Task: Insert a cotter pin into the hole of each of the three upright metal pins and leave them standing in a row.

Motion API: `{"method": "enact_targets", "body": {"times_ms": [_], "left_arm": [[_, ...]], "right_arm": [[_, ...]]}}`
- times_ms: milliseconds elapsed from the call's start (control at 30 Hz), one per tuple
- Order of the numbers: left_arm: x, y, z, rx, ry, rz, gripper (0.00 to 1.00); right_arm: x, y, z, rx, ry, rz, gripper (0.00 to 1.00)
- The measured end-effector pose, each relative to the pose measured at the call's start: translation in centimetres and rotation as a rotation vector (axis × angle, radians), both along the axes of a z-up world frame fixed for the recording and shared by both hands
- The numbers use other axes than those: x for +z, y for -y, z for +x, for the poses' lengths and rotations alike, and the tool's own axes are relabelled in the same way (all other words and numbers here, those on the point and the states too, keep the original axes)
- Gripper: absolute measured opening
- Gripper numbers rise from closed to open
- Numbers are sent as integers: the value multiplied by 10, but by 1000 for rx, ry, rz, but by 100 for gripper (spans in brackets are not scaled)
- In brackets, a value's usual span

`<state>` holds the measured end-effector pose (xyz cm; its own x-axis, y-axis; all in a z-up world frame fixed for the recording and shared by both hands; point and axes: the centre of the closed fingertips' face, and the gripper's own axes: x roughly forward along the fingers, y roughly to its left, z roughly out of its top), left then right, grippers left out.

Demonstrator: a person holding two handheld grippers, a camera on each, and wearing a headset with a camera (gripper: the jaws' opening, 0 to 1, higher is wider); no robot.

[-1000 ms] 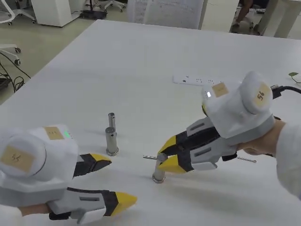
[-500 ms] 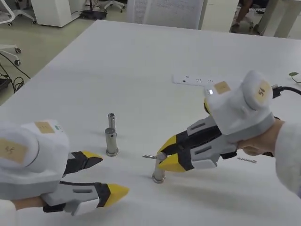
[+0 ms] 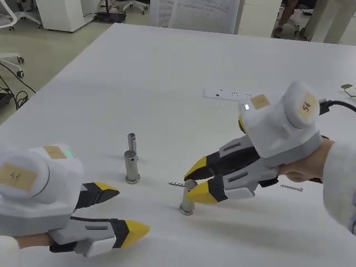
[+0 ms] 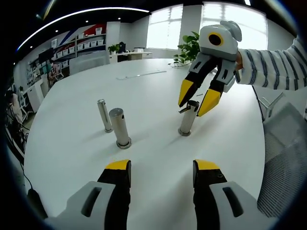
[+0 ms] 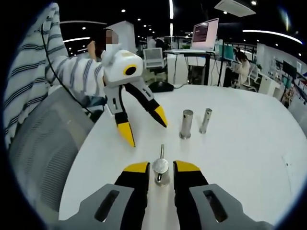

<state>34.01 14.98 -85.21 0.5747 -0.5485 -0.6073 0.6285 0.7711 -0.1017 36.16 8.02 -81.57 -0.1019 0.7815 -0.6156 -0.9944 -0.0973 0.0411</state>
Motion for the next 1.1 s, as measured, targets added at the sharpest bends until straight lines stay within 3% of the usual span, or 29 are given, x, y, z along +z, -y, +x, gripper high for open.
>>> {"method": "enact_targets", "body": {"times_ms": [300,533,800,933,1000,1100], "left_arm": [[-1,-4,4,21,-6,-7,49],[0,-6,10,32,7,-5,49],[-2,-9,15,41,12,5,49],[-1,-13,20,51,15,2,49],[-1,-14,22,50,16,6,49],[1,-17,26,51,23,14,49]], "right_arm": [[2,2,-2,-31,-19,6,29],[11,7,0,-83,-17,34,37],[15,19,-8,-184,-36,72,47],[16,26,-5,-274,-31,96,53],[16,30,-5,-283,-26,102,58],[16,36,-5,-323,-34,110,58]]}}
